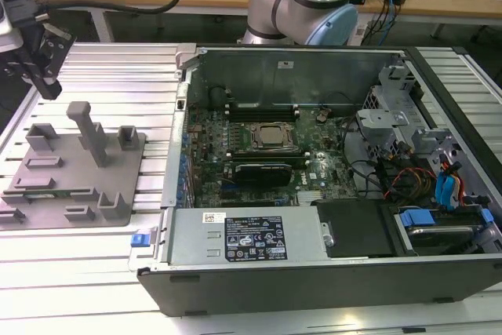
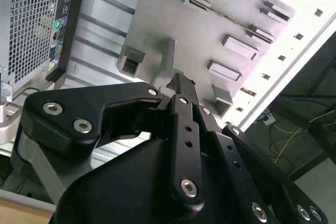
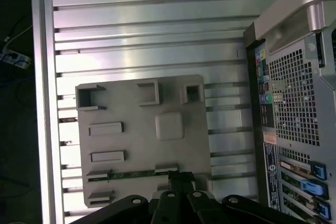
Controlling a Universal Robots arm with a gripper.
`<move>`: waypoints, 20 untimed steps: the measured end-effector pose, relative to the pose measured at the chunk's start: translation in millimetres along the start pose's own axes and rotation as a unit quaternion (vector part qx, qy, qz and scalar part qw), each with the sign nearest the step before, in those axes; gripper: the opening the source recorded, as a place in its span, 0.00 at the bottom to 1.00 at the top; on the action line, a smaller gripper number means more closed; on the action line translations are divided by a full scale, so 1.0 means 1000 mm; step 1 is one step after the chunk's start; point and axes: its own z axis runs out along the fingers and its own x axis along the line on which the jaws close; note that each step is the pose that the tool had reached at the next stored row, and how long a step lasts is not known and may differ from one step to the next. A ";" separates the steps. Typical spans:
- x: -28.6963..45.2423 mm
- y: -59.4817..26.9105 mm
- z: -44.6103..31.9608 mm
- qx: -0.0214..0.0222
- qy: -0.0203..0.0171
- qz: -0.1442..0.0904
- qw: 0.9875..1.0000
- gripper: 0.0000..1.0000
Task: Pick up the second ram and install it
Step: 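Reach for the second ram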
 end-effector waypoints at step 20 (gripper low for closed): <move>0.0520 -0.0225 0.0392 0.000 0.000 0.000 1.000 0.08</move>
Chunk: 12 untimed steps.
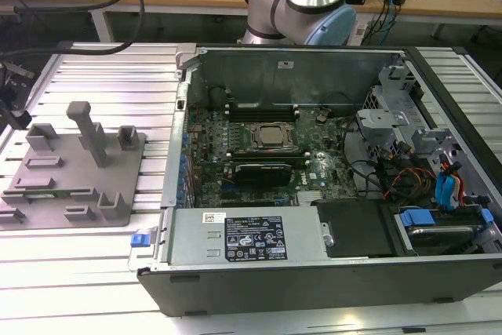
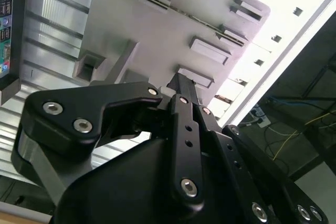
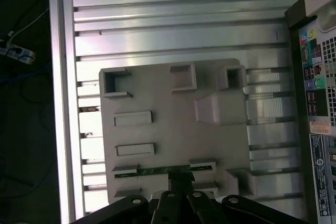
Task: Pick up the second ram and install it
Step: 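Reach for the second ram, then pick up the second ram and move it above second insertion slot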
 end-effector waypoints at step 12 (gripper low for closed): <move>0.0007 -0.0004 0.0010 0.000 0.000 0.000 1.000 0.08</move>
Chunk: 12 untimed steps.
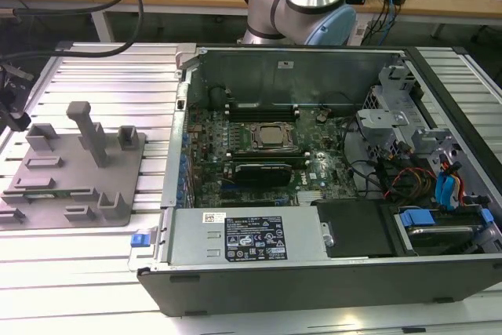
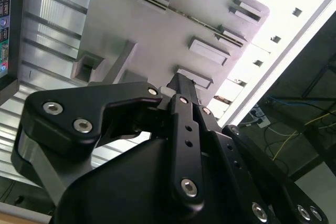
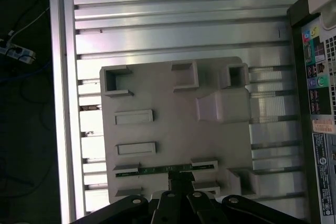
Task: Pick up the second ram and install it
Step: 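Pick up the second ram and move it above second insertion slot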
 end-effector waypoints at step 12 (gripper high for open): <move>0.0001 0.0000 0.0002 -0.002 0.004 -0.076 0.997 0.08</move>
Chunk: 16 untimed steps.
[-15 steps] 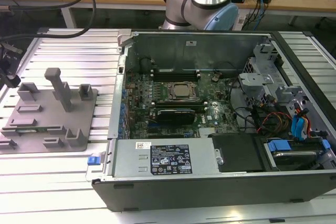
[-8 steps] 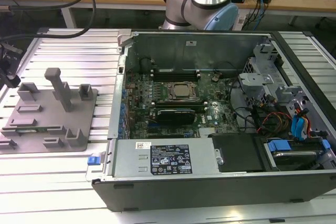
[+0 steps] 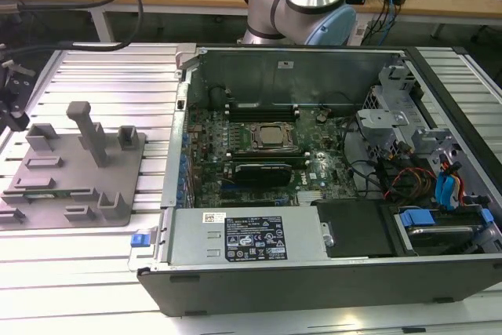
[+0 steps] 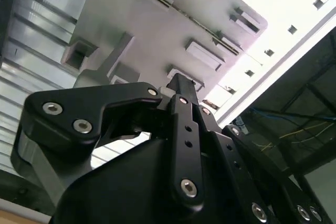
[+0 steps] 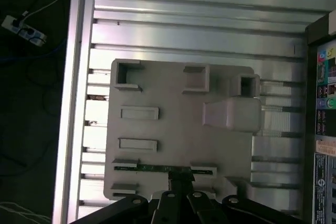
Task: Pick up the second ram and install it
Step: 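Pick up the second ram and move it above second insertion slot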
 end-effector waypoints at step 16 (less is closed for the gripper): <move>0.0000 0.0000 0.0000 -0.004 0.009 -0.181 0.983 0.08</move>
